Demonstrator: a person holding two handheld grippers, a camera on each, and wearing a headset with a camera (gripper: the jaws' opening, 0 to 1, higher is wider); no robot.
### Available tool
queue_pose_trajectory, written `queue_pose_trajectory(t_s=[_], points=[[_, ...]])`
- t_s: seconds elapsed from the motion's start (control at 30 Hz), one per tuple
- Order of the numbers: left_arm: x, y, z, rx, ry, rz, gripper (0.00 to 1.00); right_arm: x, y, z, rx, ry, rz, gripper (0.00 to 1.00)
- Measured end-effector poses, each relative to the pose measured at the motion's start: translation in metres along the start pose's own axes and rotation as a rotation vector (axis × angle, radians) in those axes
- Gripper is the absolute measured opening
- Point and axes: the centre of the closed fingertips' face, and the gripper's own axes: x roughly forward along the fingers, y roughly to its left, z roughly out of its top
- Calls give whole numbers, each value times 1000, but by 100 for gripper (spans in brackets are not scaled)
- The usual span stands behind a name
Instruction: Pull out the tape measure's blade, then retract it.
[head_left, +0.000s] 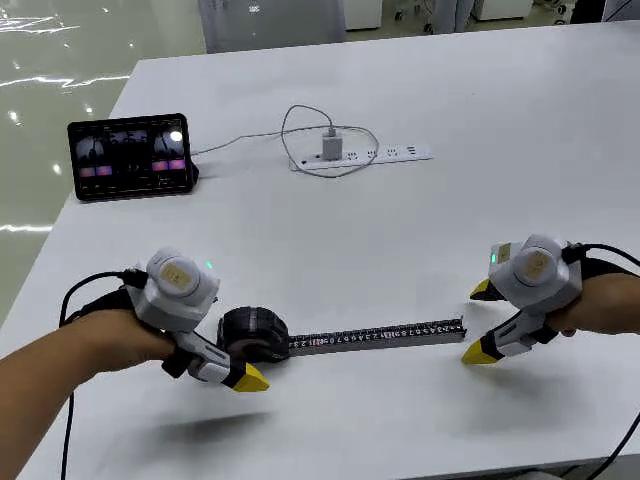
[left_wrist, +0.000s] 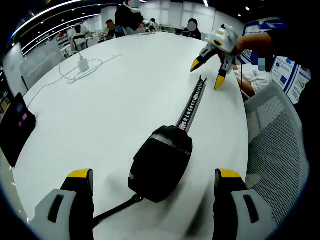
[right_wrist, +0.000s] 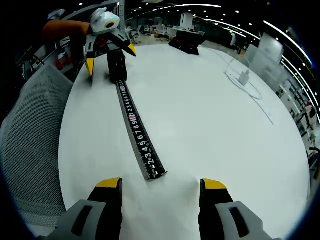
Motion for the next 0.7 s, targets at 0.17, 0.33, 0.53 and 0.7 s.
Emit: queue_pose_trajectory(t_s=[0.17, 0.33, 0.53, 0.7], points=[[-7, 5, -4, -34, -53, 65, 99, -7, 7, 7, 111, -80, -30, 67], [-17, 14, -1, -167, -151, 113, 99, -10, 16, -2, 153, -101, -49, 72], [-31, 24, -7, -238, -208, 172, 99, -18, 24, -7, 214, -154, -70, 81], [-46, 23, -8, -281, -252, 196, 99, -24, 27, -21, 238, -143, -101, 88]])
